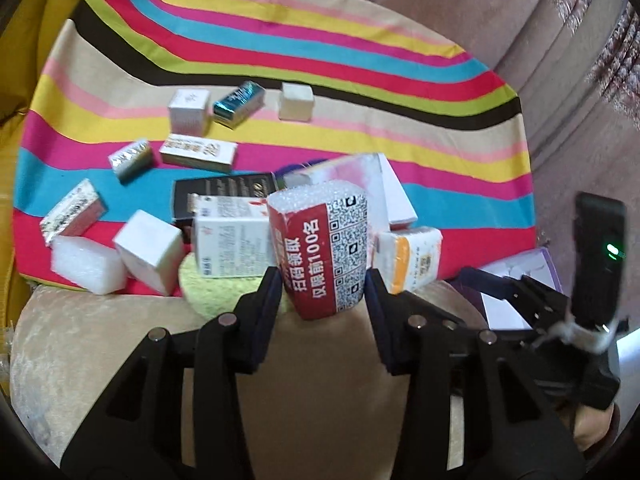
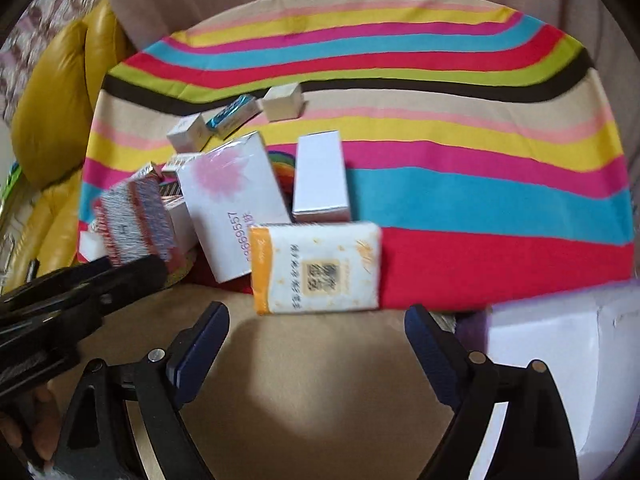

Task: Organize objects
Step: 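Carry the tissue pack with the right tool while the left carries the red box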

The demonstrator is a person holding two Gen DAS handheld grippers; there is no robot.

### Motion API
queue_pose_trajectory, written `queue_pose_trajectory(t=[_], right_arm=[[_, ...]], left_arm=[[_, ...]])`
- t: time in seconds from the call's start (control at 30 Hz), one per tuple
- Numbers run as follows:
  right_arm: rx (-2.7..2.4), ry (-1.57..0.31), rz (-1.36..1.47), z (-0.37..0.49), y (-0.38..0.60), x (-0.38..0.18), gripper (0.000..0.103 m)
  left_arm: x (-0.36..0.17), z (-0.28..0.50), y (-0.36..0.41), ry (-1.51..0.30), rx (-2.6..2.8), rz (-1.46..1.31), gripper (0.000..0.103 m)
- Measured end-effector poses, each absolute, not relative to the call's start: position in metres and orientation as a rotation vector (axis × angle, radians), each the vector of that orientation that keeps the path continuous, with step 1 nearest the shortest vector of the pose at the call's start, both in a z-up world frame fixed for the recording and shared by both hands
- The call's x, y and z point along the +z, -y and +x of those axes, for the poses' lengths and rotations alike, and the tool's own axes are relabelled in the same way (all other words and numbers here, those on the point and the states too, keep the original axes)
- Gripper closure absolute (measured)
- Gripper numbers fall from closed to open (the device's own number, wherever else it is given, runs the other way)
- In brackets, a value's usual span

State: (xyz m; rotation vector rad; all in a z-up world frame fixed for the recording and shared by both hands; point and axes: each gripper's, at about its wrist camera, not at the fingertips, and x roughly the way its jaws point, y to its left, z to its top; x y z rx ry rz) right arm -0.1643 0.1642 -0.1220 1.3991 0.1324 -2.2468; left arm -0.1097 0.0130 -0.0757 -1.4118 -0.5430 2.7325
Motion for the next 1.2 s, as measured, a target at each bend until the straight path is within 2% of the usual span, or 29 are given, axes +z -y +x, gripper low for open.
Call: queue_pose_trajectory(t=[0.33, 0.4, 0.73, 0.9, 1.2], right_arm=[[-2.214, -0.140, 1.482, -0.186, -0.148, -0.138, 0.013], [-2.225, -0.156, 1.487, -0.186, -0.149, -0.138, 0.028], [-2.367, -0.150, 1.398, -0.159, -0.170, -0.120, 0.028], [-2.485, -0.069, 1.414, -0.146, -0.204, -0.111, 0.028], [-2.653, -0.057, 1.445, -0.125, -0.269, -0.105, 0.029]], left_arm=[[-0.084, -0.112, -0.010, 0.572, 2.712, -1.420, 0.056], [-0.084, -0.112, -0.011, 0.568, 2.714, -1.421, 0.056], [-0.081, -0.112, -0.030, 0.468, 2.727, -1.425, 0.056], [-0.081, -0.116, -0.062, 0.385, 2.668, -1.422, 0.056], [-0.082, -0.125, -0.121, 0.255, 2.558, -1.404, 0.056]])
